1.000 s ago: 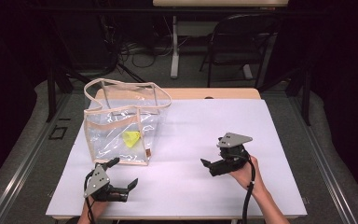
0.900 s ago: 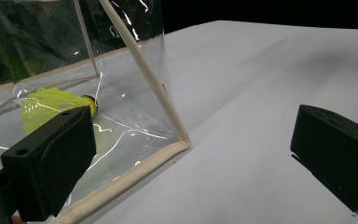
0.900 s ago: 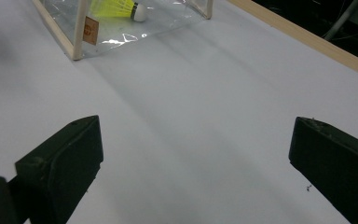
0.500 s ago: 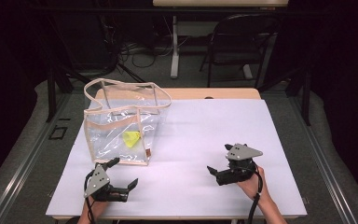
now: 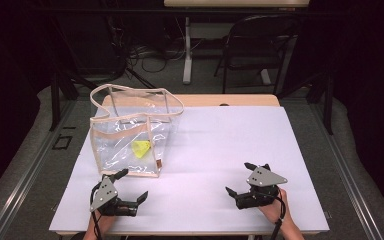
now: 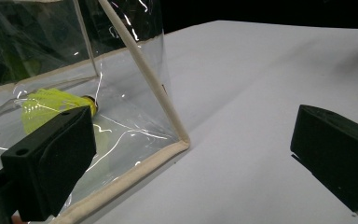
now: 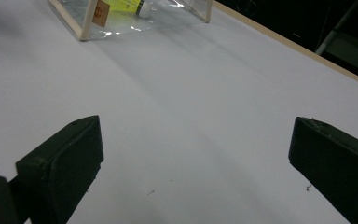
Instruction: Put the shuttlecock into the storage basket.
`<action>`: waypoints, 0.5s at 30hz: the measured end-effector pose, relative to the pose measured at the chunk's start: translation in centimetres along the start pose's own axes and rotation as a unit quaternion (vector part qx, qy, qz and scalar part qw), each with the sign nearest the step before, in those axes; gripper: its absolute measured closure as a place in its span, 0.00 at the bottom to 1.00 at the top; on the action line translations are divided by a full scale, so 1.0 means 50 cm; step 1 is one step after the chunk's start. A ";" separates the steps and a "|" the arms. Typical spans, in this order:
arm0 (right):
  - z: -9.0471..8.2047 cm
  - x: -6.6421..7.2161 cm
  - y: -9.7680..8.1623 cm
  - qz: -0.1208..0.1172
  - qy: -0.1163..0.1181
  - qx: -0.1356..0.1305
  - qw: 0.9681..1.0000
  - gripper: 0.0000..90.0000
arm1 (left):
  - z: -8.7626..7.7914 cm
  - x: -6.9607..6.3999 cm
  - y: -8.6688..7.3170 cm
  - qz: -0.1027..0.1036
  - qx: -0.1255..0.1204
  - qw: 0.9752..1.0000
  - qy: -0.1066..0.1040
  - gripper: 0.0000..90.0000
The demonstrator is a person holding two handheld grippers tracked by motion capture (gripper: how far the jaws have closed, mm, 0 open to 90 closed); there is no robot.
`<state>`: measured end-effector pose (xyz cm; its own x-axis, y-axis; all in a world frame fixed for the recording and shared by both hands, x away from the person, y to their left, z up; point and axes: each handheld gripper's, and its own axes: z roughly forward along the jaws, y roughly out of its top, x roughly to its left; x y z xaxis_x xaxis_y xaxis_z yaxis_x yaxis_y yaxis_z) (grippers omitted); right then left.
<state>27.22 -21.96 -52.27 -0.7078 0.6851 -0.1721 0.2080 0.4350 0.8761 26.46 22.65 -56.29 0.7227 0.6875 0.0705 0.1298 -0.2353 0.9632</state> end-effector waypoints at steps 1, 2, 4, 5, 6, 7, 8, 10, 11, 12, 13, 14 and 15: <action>-0.002 0.002 -0.004 -0.002 -0.001 -0.002 1.000 0.03 | 0.000 0.000 0.000 0.001 0.000 1.000 0.000 0.00; -0.004 0.004 -0.008 -0.006 -0.002 -0.005 1.000 0.03 | 0.000 0.000 0.000 0.001 0.000 1.000 0.000 0.00; -0.007 0.008 -0.016 -0.008 -0.002 -0.009 1.000 0.03 | 0.000 0.000 0.000 0.001 0.000 1.000 -0.001 0.00; -0.009 0.010 -0.020 -0.010 -0.003 -0.009 1.000 0.03 | 0.001 0.000 0.000 0.002 0.000 1.000 0.000 0.00; -0.010 0.012 -0.024 -0.012 -0.004 -0.011 1.000 0.03 | 0.001 0.000 0.000 0.002 0.001 1.000 0.000 0.00; -0.012 0.014 -0.028 -0.012 -0.004 -0.013 1.000 0.03 | 0.001 0.000 0.000 0.002 0.001 1.000 0.000 0.00; -0.013 0.016 -0.032 -0.013 -0.003 -0.014 1.000 0.03 | 0.001 0.000 0.000 0.002 0.001 1.000 0.000 0.00; -0.016 0.020 -0.039 -0.013 -0.007 -0.020 1.000 0.03 | 0.002 0.000 0.000 0.003 0.003 1.000 -0.001 0.00; -0.017 0.020 -0.042 -0.010 -0.007 -0.021 1.000 0.03 | 0.002 0.000 0.000 0.004 0.004 1.000 -0.002 0.00; -0.019 0.021 -0.045 -0.006 -0.009 -0.024 1.000 0.03 | 0.003 0.000 0.000 0.004 0.005 1.000 -0.002 0.00; -0.021 0.022 -0.048 -0.004 -0.009 -0.028 1.000 0.03 | 0.003 -0.001 0.000 0.005 0.005 1.000 -0.003 0.00; -0.022 0.022 -0.050 0.000 -0.011 -0.032 0.999 0.03 | 0.004 -0.001 0.000 0.006 0.006 1.000 -0.003 0.00; -0.023 0.023 -0.052 0.004 -0.014 -0.032 0.999 0.03 | 0.003 -0.001 -0.001 0.006 0.006 1.000 -0.003 0.00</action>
<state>25.10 -22.96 -54.23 -0.6866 0.7053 -0.1764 0.1695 0.3912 0.9046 26.53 22.49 -56.37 0.7284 0.6804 0.0799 0.1296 -0.2514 0.9592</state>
